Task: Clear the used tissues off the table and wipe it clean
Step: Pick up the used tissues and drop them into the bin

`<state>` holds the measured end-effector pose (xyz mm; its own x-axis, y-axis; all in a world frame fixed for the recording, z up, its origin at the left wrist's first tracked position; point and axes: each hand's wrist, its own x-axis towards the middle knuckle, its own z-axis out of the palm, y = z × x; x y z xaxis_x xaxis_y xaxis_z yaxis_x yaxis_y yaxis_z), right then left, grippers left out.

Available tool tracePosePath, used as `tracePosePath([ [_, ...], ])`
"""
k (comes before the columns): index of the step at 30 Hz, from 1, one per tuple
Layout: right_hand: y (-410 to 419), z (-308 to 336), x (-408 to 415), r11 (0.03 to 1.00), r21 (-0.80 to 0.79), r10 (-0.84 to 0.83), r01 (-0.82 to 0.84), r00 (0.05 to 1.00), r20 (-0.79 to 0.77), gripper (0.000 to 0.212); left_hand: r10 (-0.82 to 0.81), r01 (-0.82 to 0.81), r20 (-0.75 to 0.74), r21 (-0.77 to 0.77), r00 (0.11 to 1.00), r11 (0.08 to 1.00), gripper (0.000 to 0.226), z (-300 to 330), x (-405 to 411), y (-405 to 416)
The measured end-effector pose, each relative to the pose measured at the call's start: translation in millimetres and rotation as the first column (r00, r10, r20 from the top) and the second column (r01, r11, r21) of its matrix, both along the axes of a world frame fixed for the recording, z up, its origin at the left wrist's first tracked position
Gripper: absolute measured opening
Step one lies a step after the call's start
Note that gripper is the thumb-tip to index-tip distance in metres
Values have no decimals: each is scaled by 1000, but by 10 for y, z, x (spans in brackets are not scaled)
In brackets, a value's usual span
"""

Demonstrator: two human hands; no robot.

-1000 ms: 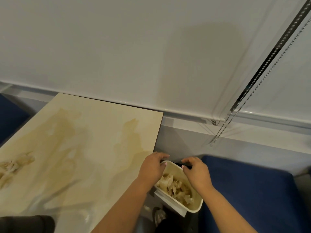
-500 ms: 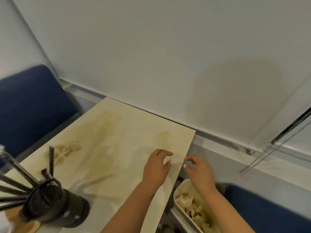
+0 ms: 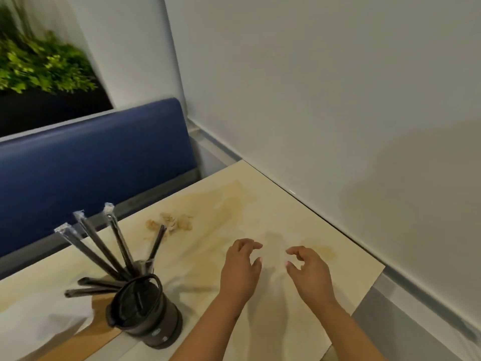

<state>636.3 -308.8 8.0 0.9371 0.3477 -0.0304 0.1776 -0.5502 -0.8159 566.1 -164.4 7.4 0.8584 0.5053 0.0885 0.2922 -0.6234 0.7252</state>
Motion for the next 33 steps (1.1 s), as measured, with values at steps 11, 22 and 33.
tracePosePath([
  [11,883,-50,640,964,30,264,-263,965,-8,26,377,-379,-79,-5,923,926,37,-121,315,660],
  [22,1320,-250,1032,928,80,369,-365,929,-38,28,580,-583,-348,108,737,805,49,-251,677,1415],
  [33,1577,-458,1230,915,78,404,-397,908,-114,28,712,-624,-367,342,599,702,40,-559,738,1790],
])
